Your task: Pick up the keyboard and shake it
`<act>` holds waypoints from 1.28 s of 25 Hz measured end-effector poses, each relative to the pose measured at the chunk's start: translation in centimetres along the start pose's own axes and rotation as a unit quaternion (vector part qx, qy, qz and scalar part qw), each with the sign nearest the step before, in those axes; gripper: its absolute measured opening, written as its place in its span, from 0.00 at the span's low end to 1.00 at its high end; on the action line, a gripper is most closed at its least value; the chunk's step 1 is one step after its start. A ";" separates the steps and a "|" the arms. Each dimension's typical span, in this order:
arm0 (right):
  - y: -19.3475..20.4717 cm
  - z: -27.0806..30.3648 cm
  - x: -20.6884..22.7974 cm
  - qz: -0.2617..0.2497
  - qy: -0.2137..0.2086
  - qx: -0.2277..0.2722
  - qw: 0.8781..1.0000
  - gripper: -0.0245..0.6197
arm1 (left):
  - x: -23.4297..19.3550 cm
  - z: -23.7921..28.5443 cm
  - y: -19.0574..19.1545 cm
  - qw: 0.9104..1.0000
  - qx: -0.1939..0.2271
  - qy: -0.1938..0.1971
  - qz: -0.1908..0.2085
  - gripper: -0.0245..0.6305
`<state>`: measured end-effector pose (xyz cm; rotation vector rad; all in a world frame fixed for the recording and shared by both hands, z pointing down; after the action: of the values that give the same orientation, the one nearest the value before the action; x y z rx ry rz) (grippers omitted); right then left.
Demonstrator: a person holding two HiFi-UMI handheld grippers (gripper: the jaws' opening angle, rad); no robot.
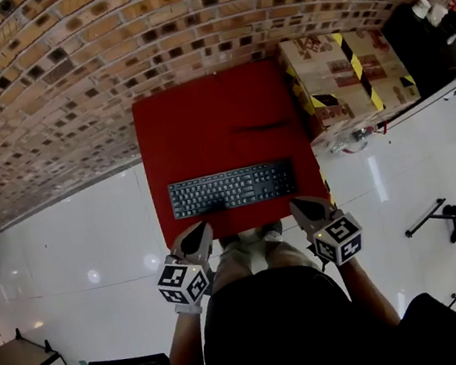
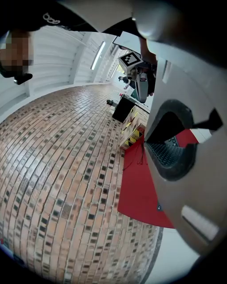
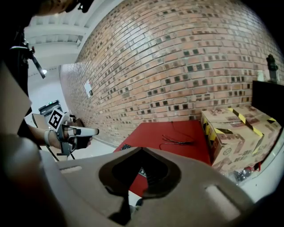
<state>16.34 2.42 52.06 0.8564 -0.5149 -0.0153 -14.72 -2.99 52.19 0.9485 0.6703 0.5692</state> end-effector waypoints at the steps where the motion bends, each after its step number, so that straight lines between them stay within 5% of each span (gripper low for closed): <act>1: 0.1 0.2 0.6 0.004 0.004 -0.001 1.000 0.03 | -0.4 0.1 0.4 1.000 -0.006 -0.003 -0.004 0.06; 5: 1.0 1.8 3.7 0.032 0.013 -0.033 0.999 0.03 | -3.7 1.0 2.5 0.998 -0.041 -0.024 -0.029 0.06; 7: 1.6 3.2 5.4 0.044 0.011 -0.069 0.997 0.18 | -6.1 1.6 3.7 0.996 -0.066 -0.035 -0.047 0.17; 11: 2.8 6.3 9.1 0.059 0.037 -0.132 0.989 0.32 | -11.1 3.3 6.4 0.987 -0.126 -0.048 -0.087 0.34; 16: 4.9 11.3 13.5 0.092 0.077 -0.227 0.967 0.54 | -16.2 6.1 9.9 0.970 -0.198 -0.043 -0.135 0.54; 23: 6.5 16.0 15.2 0.111 0.132 -0.282 0.944 0.69 | -18.8 9.3 11.3 0.956 -0.266 -0.032 -0.116 0.66; 32: 6.2 17.9 14.7 0.097 0.168 -0.304 0.933 0.71 | -19.1 11.4 12.5 0.944 -0.312 -0.026 -0.106 0.69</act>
<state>20.20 -9.48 72.56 0.1882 -0.2416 0.1447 -20.87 -16.66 72.84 0.2919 0.4880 0.5154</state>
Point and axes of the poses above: the fingertips, and each gripper's own axes: z forward along the fingers, x to its right, y out of its underside, the point moved 10 cm from there along -z, backward along the fingers, and after that the axes turned 11 degrees about z, right-handed, at the moved point
